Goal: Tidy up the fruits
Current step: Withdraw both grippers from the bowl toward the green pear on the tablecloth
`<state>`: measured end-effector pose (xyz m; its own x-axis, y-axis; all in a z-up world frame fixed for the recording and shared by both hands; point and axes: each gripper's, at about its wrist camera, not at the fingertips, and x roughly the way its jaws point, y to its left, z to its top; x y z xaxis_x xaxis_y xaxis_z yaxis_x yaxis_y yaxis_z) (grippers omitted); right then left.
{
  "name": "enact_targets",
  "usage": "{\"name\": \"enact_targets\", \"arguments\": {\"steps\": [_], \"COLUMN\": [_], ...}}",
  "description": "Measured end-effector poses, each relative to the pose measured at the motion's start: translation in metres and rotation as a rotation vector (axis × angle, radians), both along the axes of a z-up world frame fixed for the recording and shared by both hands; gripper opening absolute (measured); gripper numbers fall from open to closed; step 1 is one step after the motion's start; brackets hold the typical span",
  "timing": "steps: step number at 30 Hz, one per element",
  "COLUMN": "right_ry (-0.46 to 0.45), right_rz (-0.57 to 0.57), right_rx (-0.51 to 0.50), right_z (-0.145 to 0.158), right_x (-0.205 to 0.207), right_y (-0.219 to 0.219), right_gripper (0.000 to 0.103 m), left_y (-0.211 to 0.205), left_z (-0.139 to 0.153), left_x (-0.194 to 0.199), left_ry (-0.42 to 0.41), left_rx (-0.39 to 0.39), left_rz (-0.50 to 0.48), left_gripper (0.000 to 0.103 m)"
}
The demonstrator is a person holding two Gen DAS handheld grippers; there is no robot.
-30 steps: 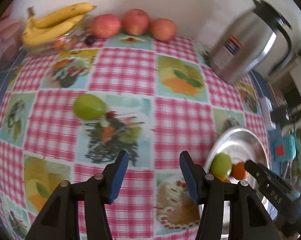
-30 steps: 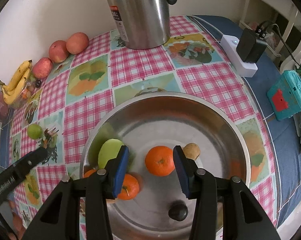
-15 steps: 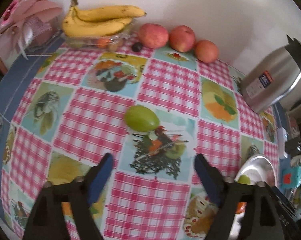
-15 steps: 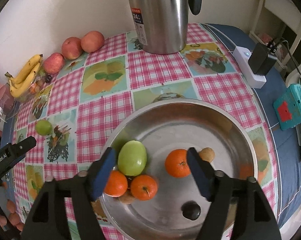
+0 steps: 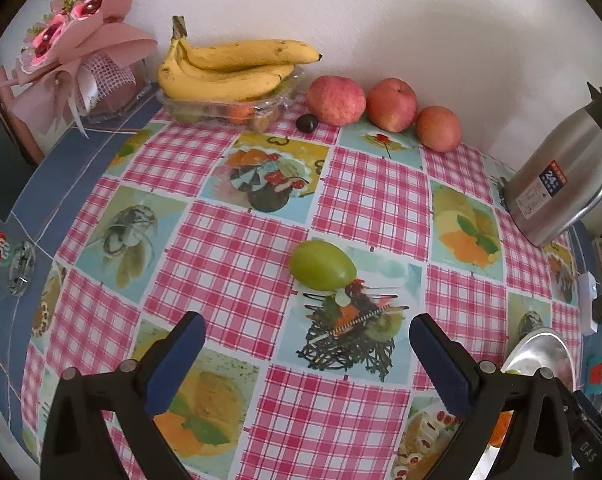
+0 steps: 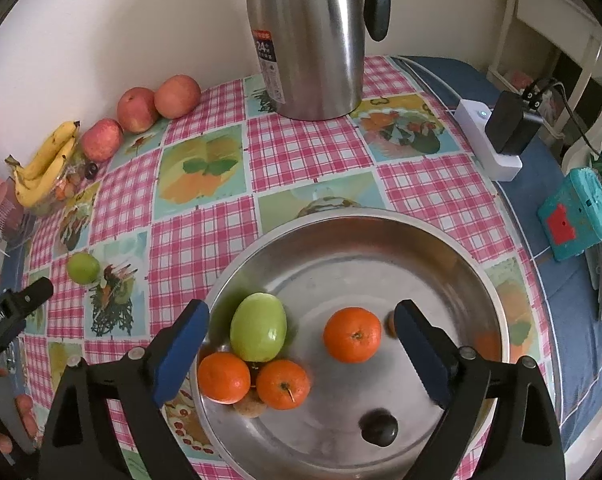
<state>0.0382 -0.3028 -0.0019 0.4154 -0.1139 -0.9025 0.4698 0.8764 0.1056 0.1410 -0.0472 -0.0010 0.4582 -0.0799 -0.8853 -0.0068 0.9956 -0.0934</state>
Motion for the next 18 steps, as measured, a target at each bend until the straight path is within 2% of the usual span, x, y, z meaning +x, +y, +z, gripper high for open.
{"name": "enact_targets", "arguments": {"steps": [13, 18], "right_ry": [-0.008, 0.010], "right_rz": [0.033, 0.063], "right_rx": [0.021, 0.007], "right_z": [-0.001, -0.002], "right_x": [0.005, 0.009], "right_y": [0.010, 0.020], "right_gripper": [0.094, 0.094], "left_y": [-0.010, -0.012], "left_z": [0.002, 0.004], "left_x": [-0.004, -0.006], "left_ry": [0.007, 0.007], "left_rx": [-0.005, 0.023], "left_rz": [-0.053, -0.083], "left_gripper": [0.103, 0.103]}}
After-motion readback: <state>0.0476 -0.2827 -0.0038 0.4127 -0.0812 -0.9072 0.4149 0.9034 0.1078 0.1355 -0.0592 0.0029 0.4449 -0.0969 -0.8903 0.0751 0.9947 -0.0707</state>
